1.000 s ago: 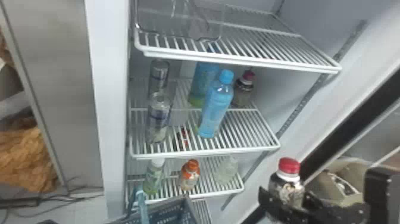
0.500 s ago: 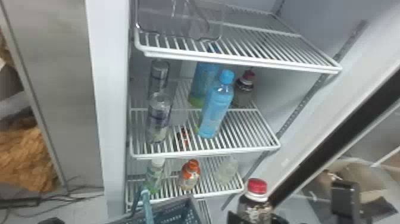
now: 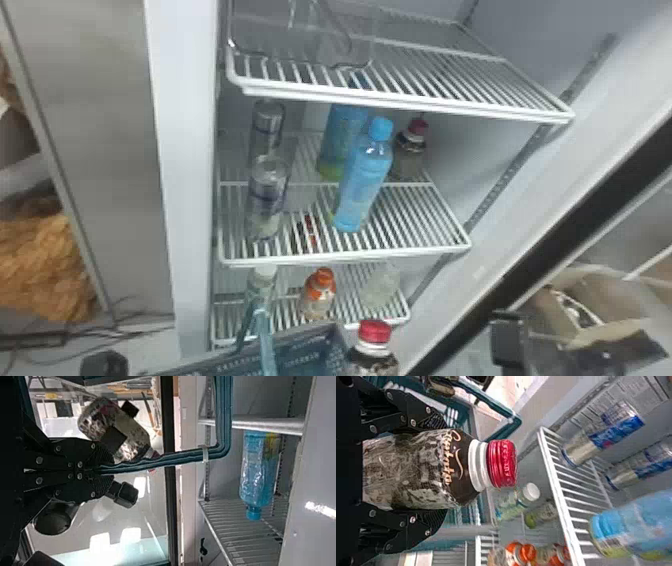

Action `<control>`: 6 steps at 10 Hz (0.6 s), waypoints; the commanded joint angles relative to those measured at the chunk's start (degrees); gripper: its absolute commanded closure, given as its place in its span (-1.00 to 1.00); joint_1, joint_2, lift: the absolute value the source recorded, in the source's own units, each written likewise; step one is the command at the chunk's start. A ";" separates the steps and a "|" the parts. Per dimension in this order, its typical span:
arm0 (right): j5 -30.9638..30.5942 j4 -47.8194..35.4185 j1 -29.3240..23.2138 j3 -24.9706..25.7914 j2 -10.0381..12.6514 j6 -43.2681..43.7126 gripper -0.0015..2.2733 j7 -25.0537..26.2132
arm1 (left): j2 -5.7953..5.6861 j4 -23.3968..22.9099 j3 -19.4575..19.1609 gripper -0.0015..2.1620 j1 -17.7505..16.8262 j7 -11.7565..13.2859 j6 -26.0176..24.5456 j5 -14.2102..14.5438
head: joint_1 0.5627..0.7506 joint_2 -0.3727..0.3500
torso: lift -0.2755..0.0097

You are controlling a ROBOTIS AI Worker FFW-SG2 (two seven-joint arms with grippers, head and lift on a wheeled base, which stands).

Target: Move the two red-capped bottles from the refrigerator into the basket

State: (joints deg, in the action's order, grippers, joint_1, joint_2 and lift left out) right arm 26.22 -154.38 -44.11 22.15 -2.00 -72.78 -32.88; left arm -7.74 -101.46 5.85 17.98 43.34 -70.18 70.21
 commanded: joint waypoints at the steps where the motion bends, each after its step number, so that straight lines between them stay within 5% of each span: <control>1: 0.51 1.59 0.66 -1.36 -0.20 -0.06 -0.11 0.01 | -0.08 0.00 0.55 0.11 -0.12 -0.01 0.29 0.52 | 0.41 -0.94 | 0.93; 2: 0.17 1.73 0.52 -1.36 -0.20 -0.06 -0.67 0.01 | -0.08 0.00 0.55 0.11 -0.12 -0.01 0.29 0.52 | 0.41 -0.94 | 0.93; 3: 0.06 1.87 0.66 -1.02 -0.20 0.08 -0.97 0.01 | -0.08 0.00 0.55 0.11 -0.12 -0.01 0.29 0.52 | 0.41 -0.94 | 0.93; 6: 0.74 1.59 0.38 2.18 0.77 4.44 -0.80 0.01 | 0.01 0.00 0.55 0.11 0.02 -0.09 0.43 0.86 | 0.41 -0.94 | 0.93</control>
State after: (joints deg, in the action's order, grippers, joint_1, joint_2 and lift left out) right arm 27.04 -152.48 -43.57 23.44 -1.57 -69.56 -32.87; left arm -7.81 -101.44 6.39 17.92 43.28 -69.80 71.04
